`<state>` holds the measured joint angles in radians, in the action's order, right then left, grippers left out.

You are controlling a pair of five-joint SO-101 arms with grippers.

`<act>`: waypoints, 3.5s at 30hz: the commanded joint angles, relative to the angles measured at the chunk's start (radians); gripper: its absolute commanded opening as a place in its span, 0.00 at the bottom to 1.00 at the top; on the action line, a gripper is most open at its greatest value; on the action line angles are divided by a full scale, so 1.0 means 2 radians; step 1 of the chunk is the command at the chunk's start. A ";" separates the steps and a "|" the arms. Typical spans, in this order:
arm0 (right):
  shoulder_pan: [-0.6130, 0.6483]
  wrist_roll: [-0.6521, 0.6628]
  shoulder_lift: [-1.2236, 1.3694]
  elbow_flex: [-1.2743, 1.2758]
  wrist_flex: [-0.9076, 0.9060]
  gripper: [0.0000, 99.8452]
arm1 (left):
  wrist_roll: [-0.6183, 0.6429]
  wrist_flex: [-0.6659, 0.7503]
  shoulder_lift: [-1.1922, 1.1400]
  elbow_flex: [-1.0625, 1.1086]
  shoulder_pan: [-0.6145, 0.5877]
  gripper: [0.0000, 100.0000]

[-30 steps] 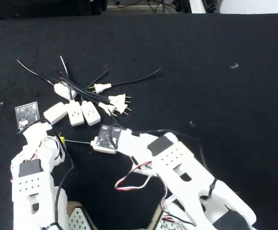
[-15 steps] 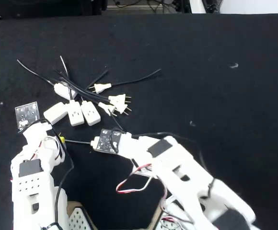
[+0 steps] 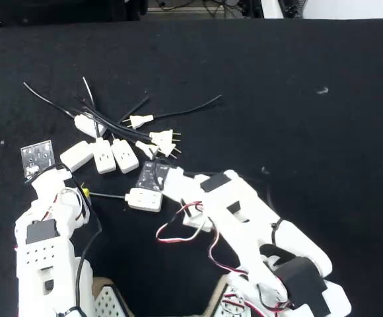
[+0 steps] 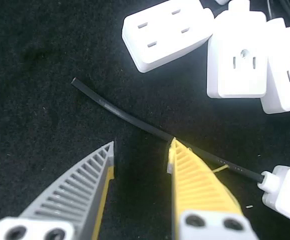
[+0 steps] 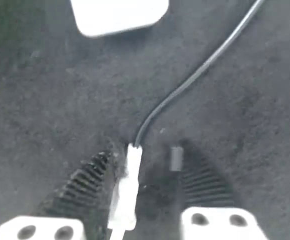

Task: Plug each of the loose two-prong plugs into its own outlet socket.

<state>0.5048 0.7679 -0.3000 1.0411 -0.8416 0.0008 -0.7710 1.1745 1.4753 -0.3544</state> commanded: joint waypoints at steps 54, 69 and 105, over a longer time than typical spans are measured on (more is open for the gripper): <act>-0.054 -0.374 -0.343 0.254 0.270 0.18 | 0.041 -0.031 0.006 -0.038 0.055 0.18; -0.140 0.033 -0.306 0.049 0.071 0.11 | 0.041 -0.031 0.006 -0.036 0.055 0.18; -0.008 0.184 -0.010 0.079 0.295 0.13 | 0.017 -0.031 0.006 -0.028 0.055 0.18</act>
<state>0.4772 1.0702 -0.3168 1.2068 -0.1987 0.0453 -0.8293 1.1745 1.4431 -0.2440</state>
